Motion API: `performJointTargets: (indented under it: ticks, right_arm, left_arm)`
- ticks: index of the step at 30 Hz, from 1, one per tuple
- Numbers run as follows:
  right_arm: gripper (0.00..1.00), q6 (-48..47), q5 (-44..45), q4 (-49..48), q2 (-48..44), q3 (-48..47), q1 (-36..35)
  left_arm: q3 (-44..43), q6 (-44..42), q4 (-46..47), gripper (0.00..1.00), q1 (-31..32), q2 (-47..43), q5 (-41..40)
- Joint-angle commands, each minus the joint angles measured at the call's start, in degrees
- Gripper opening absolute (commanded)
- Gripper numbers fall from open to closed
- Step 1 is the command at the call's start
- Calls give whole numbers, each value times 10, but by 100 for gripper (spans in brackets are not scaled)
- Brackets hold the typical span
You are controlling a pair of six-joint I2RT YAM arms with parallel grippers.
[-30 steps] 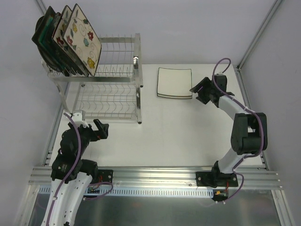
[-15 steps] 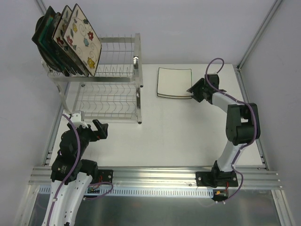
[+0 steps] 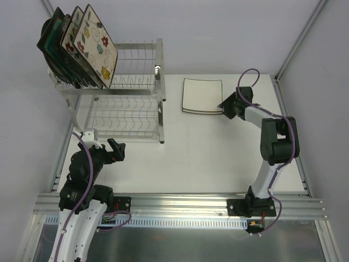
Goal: Load the plates into the dish rack
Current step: Grab a plate with the right arm
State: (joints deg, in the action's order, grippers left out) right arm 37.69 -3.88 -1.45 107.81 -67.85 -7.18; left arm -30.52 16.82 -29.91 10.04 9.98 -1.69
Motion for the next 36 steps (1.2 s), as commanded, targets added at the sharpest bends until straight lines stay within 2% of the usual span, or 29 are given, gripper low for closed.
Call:
performJointTargets:
  ticks: [1, 17, 21, 28, 32, 36]
  right_arm:
    - [49, 13, 12, -14, 6, -28, -4]
    - [46, 34, 22, -17, 39, -30, -3]
    - [42, 38, 29, -18, 44, -22, -3]
    - [23, 36, 35, -22, 37, -11, -1]
    - [5, 33, 35, -22, 24, -11, 0]
    - [1, 32, 34, -22, 6, -10, 0]
  left_arm:
    - [2, 6, 12, 99, -2, 0, -2]
    - [3, 6, 12, 99, -2, 0, -3]
    - [3, 7, 12, 99, -2, 0, -4]
    - [3, 6, 12, 99, -3, 2, -3]
    - [2, 6, 12, 99, -2, 1, -2]
    - [2, 5, 12, 99, -3, 0, -2]
